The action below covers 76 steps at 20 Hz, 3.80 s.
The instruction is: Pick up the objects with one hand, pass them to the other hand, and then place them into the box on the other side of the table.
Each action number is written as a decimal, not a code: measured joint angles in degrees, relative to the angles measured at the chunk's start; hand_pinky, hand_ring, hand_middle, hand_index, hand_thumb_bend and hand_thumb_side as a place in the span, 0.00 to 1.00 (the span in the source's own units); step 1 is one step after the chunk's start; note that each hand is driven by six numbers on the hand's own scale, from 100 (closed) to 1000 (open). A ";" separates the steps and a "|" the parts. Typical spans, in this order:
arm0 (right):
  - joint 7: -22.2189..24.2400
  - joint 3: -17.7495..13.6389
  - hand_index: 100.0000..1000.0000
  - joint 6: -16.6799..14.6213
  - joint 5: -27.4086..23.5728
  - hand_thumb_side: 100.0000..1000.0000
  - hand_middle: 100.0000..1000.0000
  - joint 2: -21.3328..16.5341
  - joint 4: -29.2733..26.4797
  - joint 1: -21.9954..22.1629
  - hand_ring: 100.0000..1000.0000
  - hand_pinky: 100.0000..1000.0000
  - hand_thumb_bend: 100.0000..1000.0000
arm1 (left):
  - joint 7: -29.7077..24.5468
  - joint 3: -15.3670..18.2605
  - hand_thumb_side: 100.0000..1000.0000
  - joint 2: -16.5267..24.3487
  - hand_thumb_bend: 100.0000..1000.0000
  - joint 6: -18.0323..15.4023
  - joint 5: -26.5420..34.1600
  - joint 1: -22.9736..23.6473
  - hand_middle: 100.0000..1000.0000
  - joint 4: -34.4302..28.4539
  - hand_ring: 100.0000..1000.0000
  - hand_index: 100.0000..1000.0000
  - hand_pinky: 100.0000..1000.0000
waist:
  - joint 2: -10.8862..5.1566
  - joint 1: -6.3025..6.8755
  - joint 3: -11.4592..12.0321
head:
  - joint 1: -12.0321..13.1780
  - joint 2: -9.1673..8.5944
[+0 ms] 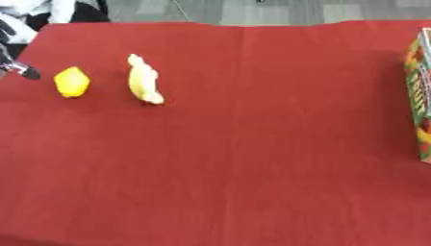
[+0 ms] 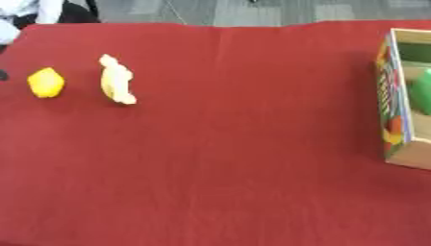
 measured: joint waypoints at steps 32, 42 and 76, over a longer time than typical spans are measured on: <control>3.64 5.26 0.82 4.78 6.48 0.24 0.71 6.87 0.00 -1.48 0.91 0.89 0.00 | -3.07 -1.03 0.00 -7.84 0.47 2.19 -14.14 -5.62 0.72 7.74 0.81 0.74 0.84 | 1.95 -0.12 -2.24 | 1.31 -1.87; 3.45 5.27 0.82 5.31 6.94 0.24 0.71 7.19 0.00 -0.88 0.92 0.89 0.00 | -4.61 -1.09 0.07 -7.86 0.00 2.83 -14.43 -5.70 0.70 7.66 0.79 0.63 0.83 | 1.97 -0.21 -1.54 | 1.61 -1.41; 19.55 19.22 0.87 4.20 11.37 0.08 0.78 -1.83 0.00 -21.99 0.95 0.88 0.03 | 28.20 -9.65 0.20 -21.04 0.00 -1.30 8.34 16.10 0.40 -42.03 0.51 0.48 0.65 | -5.28 -3.35 0.95 | -10.62 3.19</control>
